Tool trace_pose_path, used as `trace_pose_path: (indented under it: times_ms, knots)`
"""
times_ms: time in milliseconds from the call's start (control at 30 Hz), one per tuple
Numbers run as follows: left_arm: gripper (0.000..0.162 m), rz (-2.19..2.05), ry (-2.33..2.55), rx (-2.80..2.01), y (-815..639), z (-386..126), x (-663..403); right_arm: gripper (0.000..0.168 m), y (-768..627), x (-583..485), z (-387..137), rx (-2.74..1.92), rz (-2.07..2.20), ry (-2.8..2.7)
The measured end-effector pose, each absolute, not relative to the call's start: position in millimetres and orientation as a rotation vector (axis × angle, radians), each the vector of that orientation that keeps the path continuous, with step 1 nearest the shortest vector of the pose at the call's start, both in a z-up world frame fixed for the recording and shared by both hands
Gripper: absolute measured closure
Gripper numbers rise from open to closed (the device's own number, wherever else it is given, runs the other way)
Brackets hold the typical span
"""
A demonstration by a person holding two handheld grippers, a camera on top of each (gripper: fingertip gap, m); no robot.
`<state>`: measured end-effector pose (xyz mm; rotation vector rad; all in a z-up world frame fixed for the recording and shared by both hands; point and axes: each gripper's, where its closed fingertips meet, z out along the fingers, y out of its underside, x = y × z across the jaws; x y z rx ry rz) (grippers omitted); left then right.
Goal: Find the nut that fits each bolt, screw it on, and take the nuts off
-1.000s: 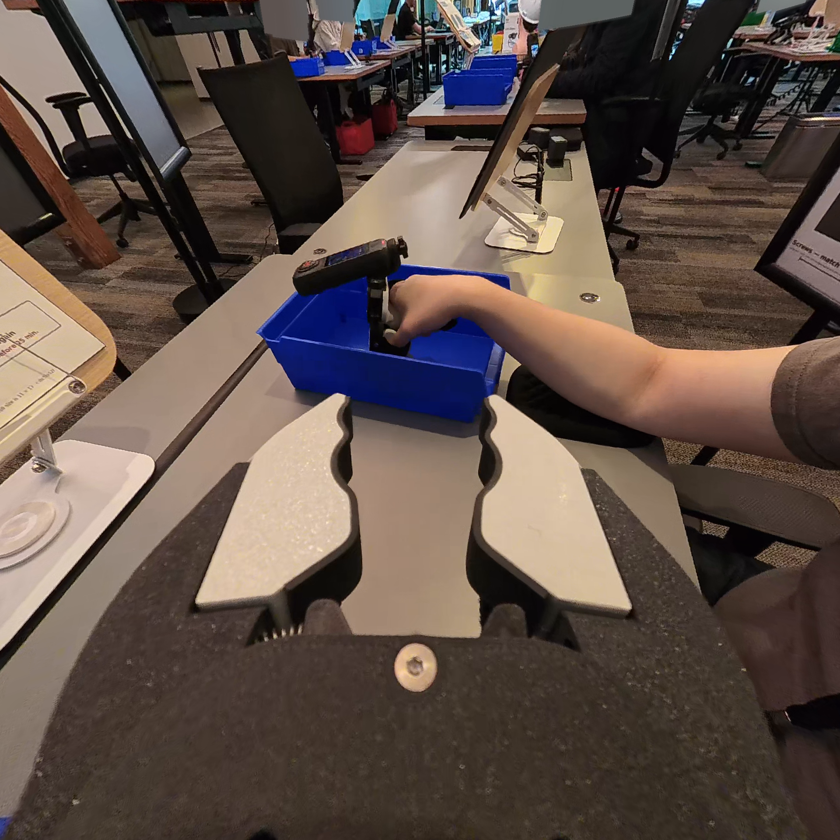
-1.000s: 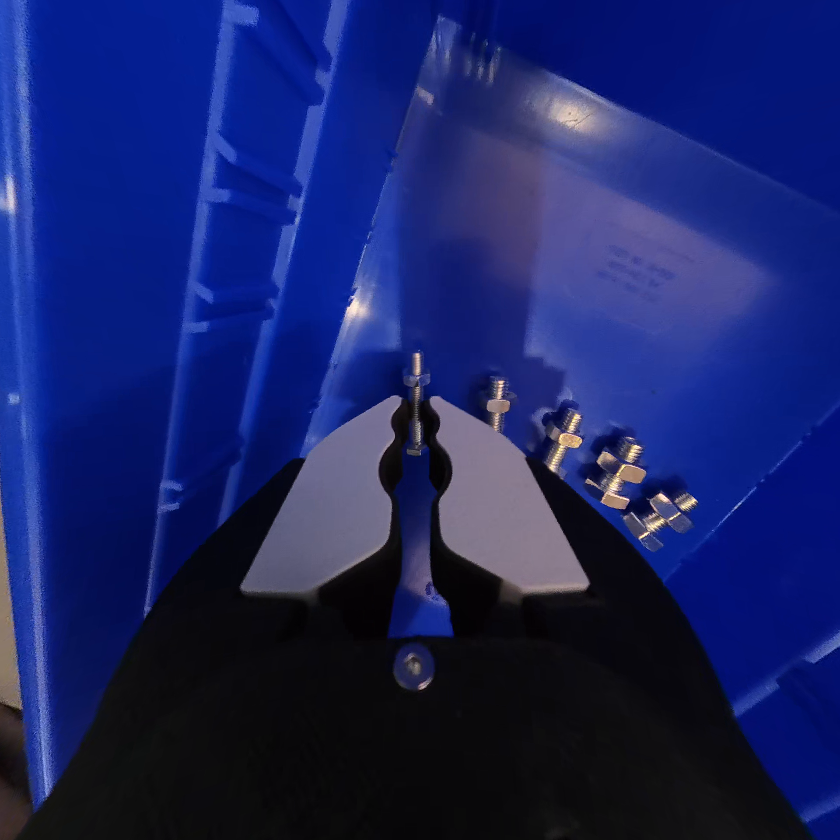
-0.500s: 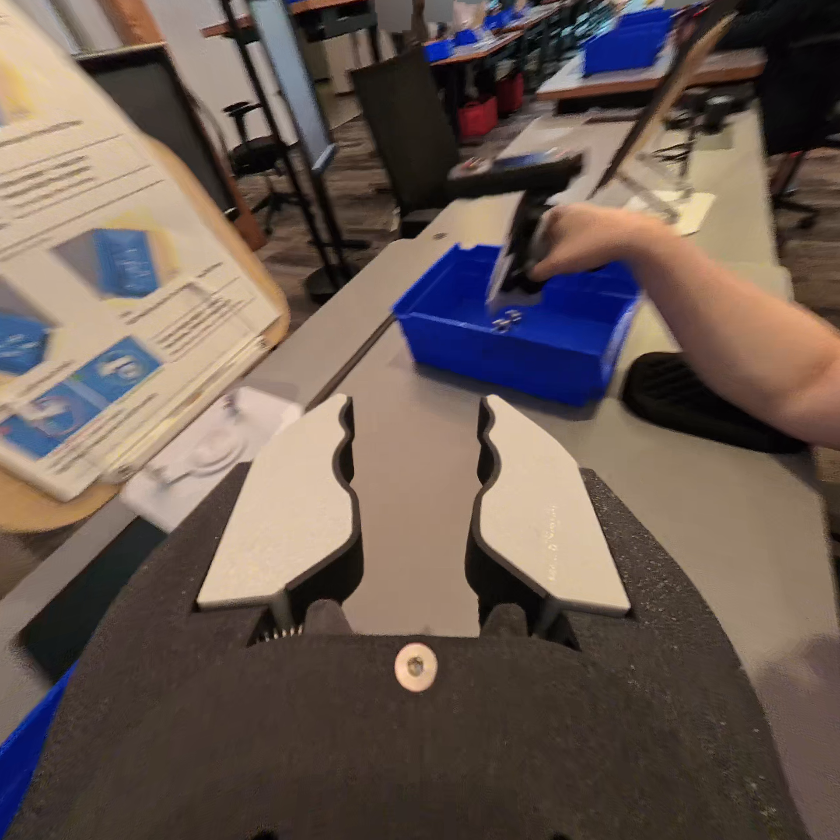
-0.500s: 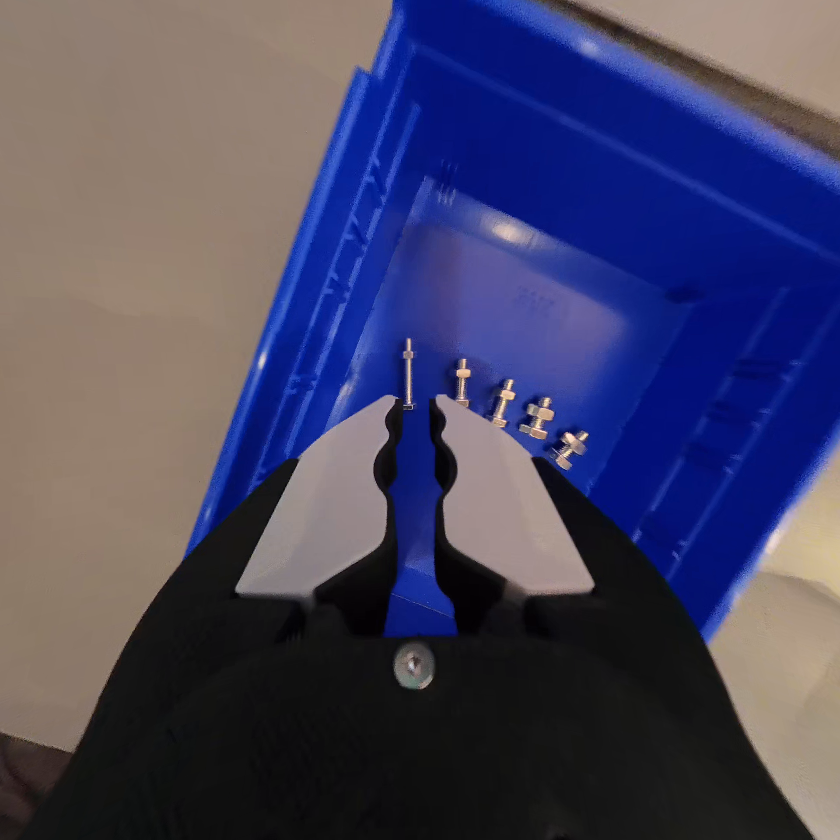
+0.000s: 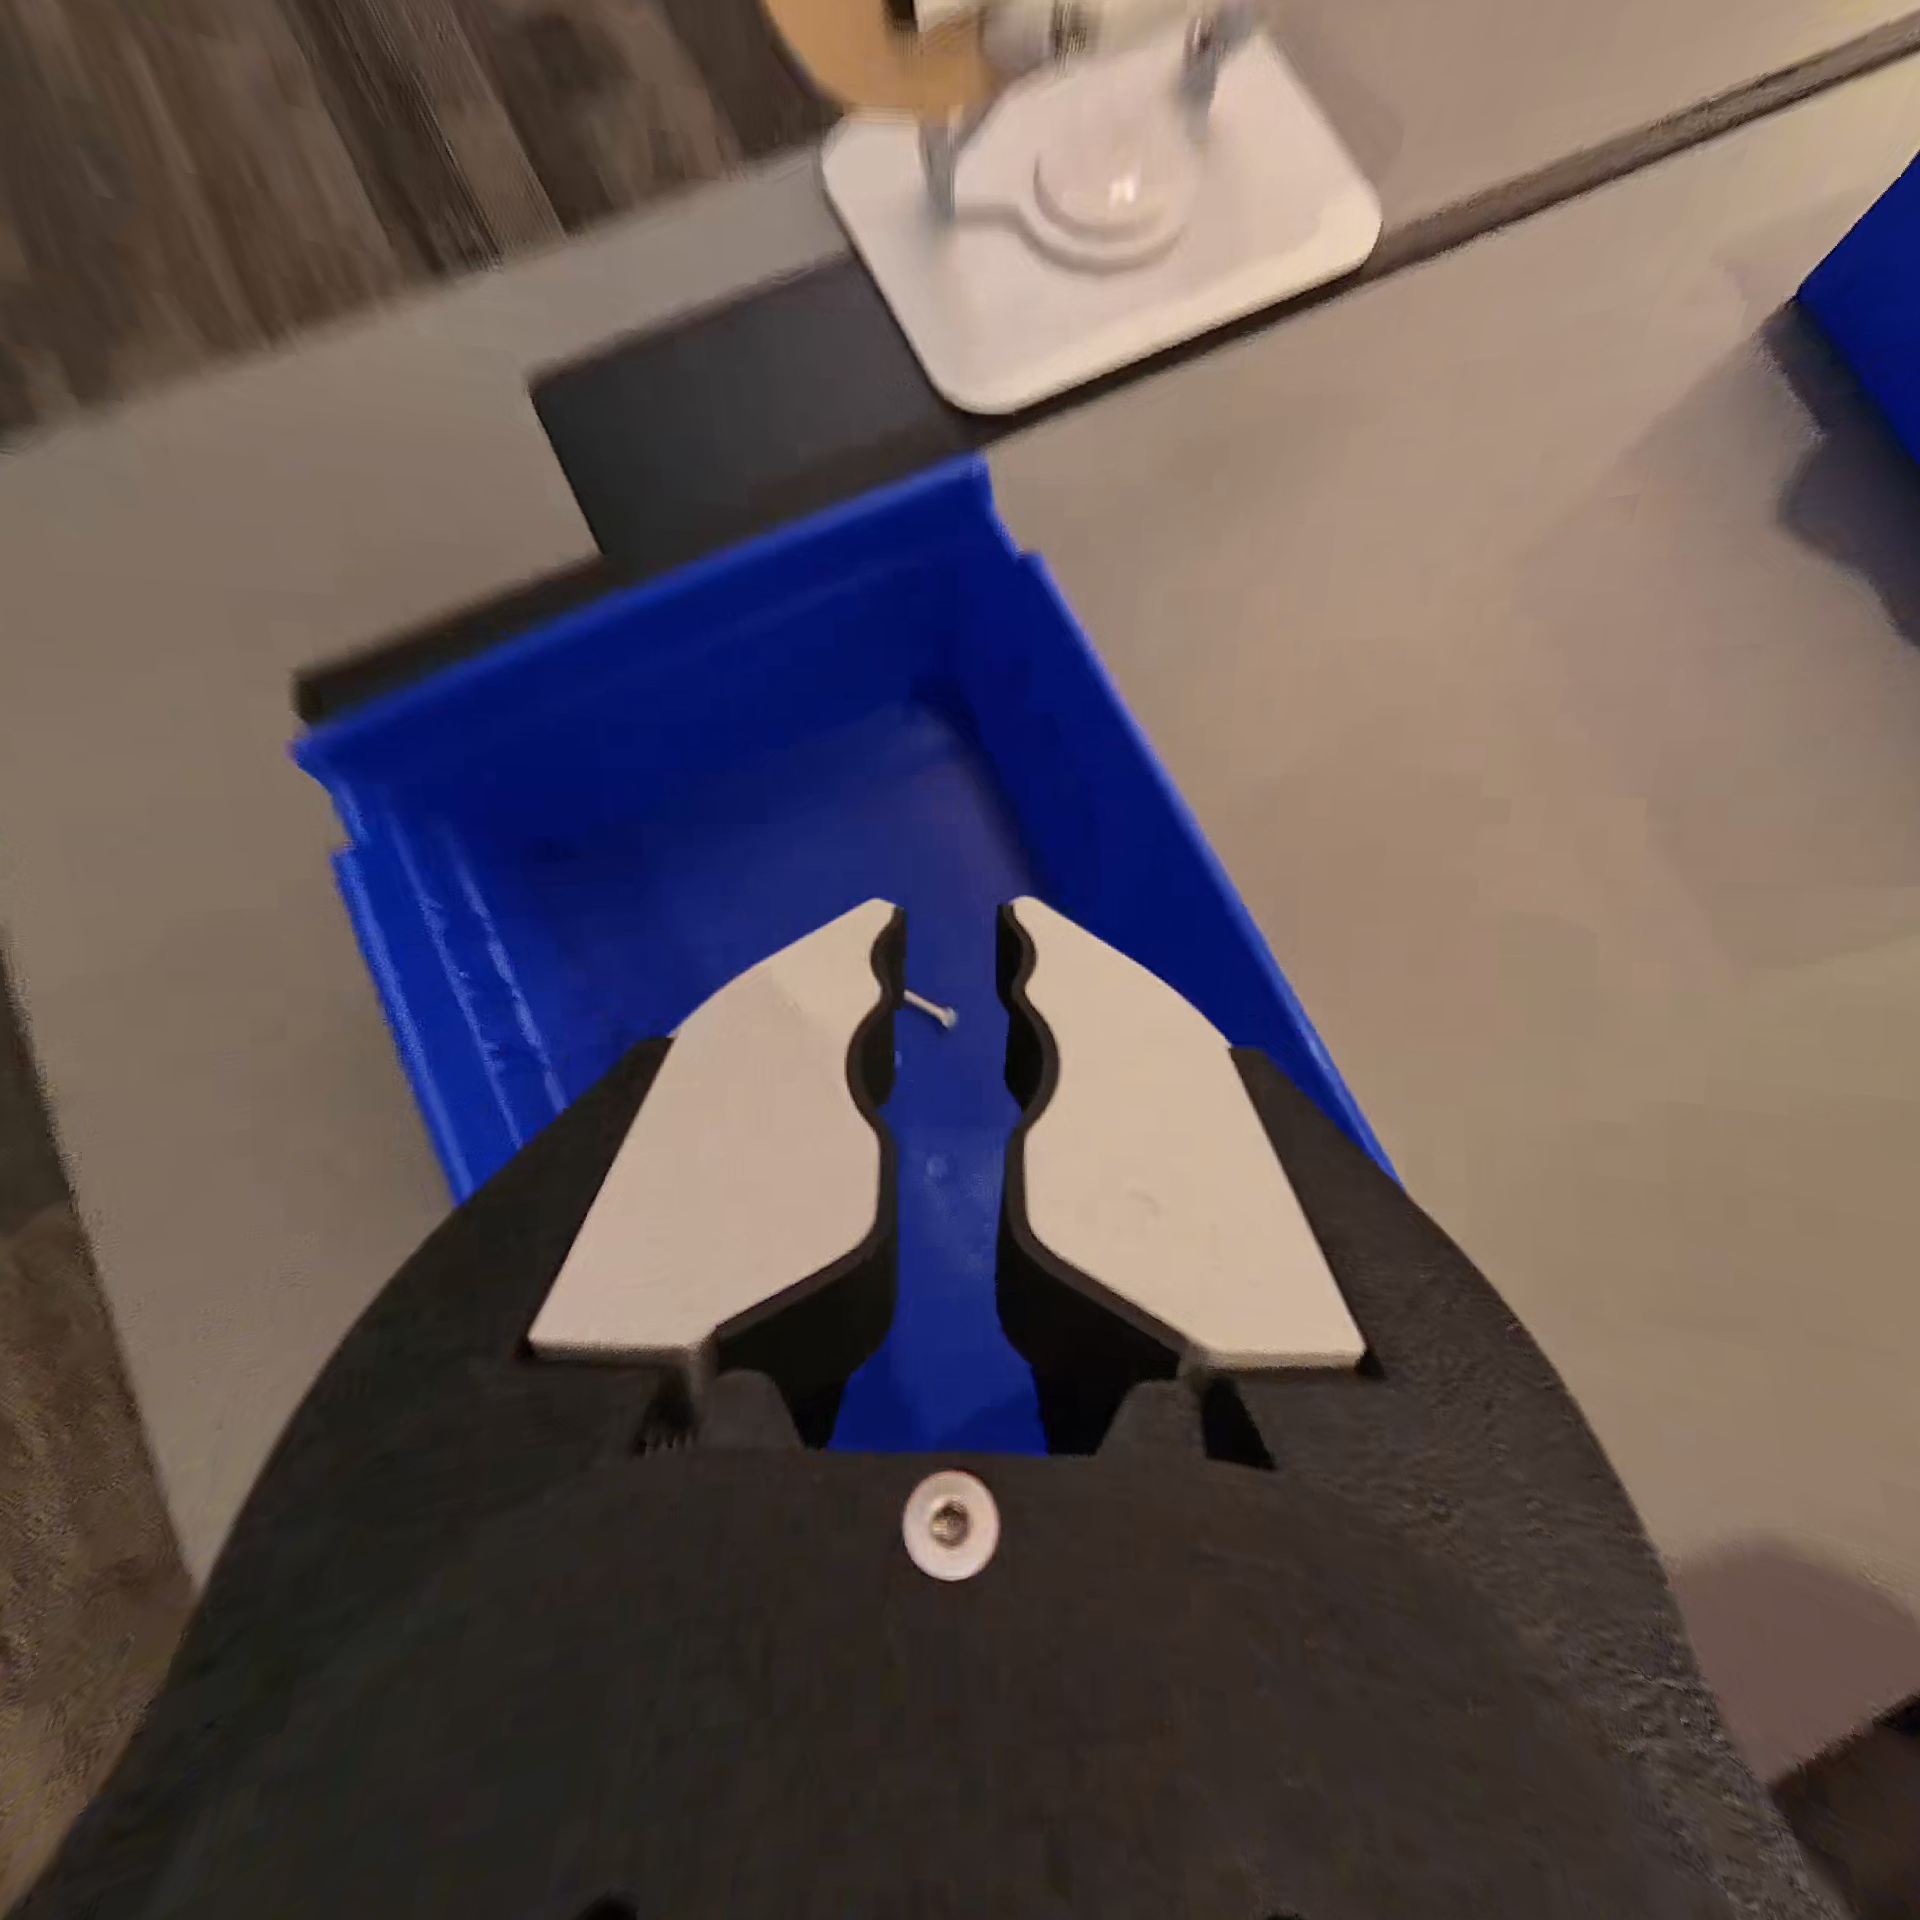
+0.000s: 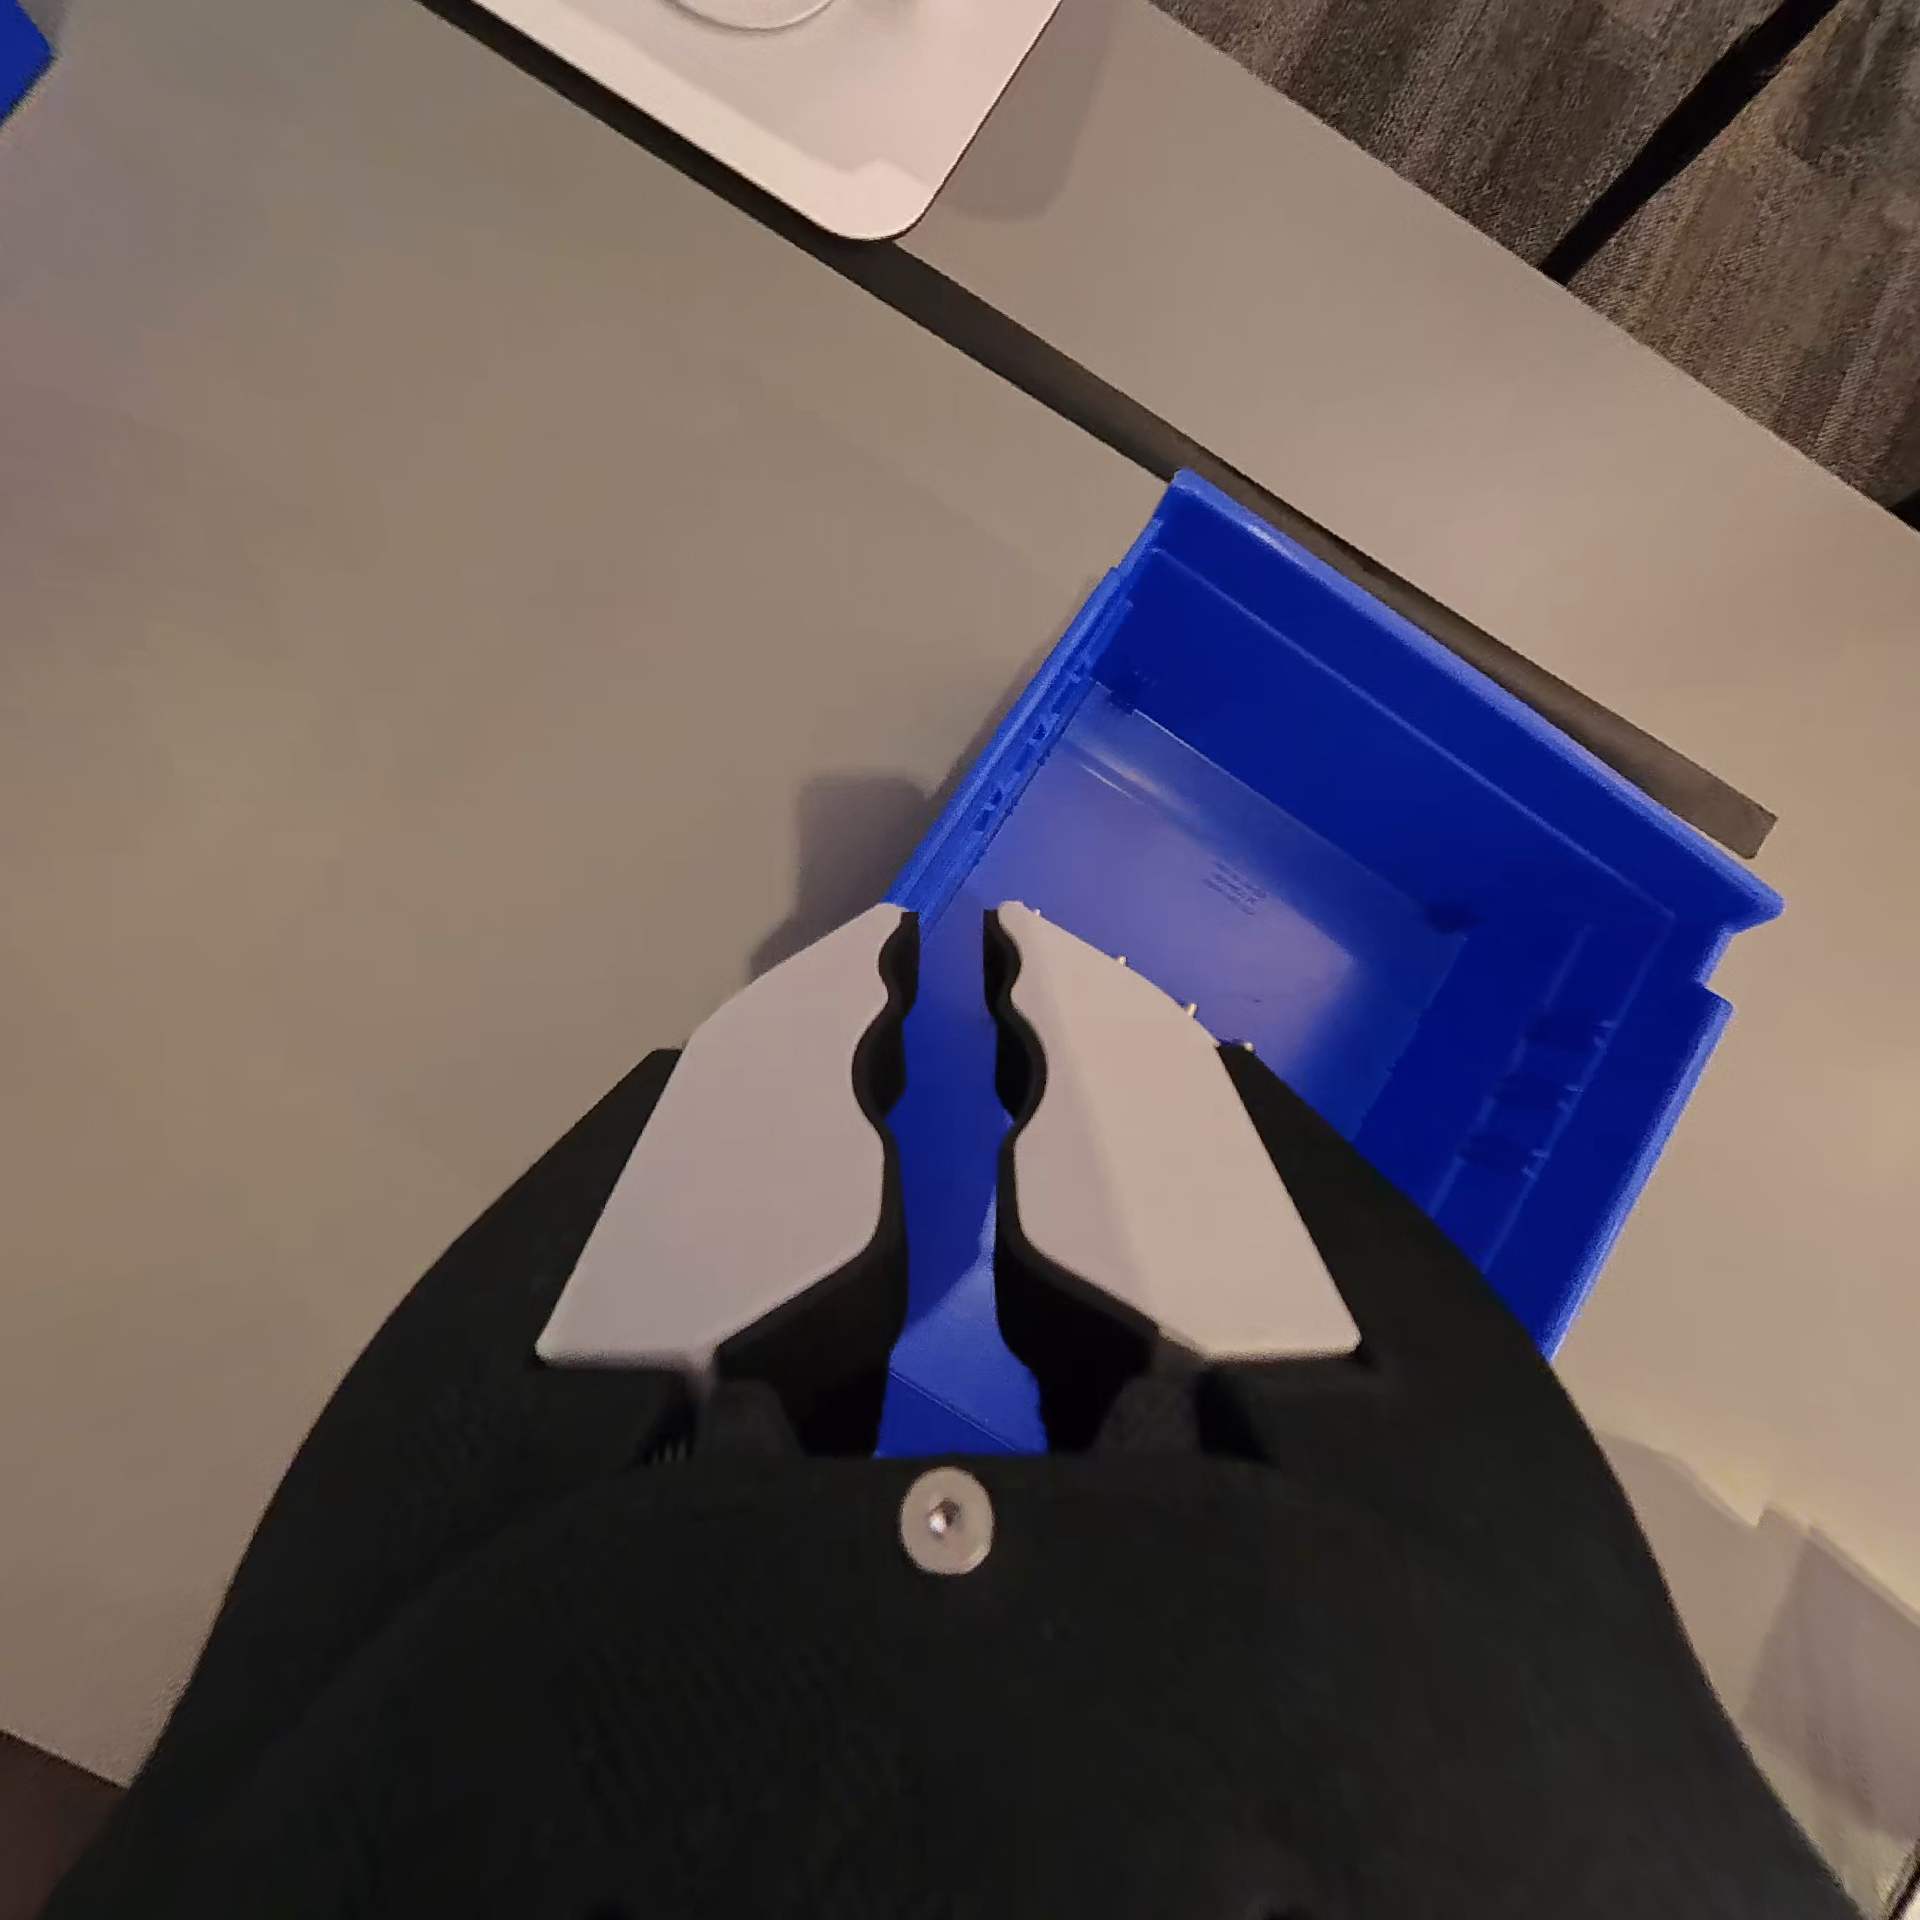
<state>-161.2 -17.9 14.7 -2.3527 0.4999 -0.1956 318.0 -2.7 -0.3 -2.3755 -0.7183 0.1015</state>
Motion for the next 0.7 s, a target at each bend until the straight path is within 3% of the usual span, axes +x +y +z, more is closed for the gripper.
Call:
trace_pose_path:
  times_ms: [133, 333, 700]
  knots:
    - [0.143, -0.258, 0.479, -2.537, -8, -37, -165, 0.154, -3, 317, -11, -2.418, 0.081, -0.745]
    - [0.152, -0.292, 0.428, -2.781, -5, -99, -172, 0.154, -2, 317, -14, -2.421, 0.072, -0.758]
    - [0.143, -0.143, 0.419, -2.953, -7, -139, -178, 0.154, -2, 312, -20, -2.433, 0.044, -0.809]
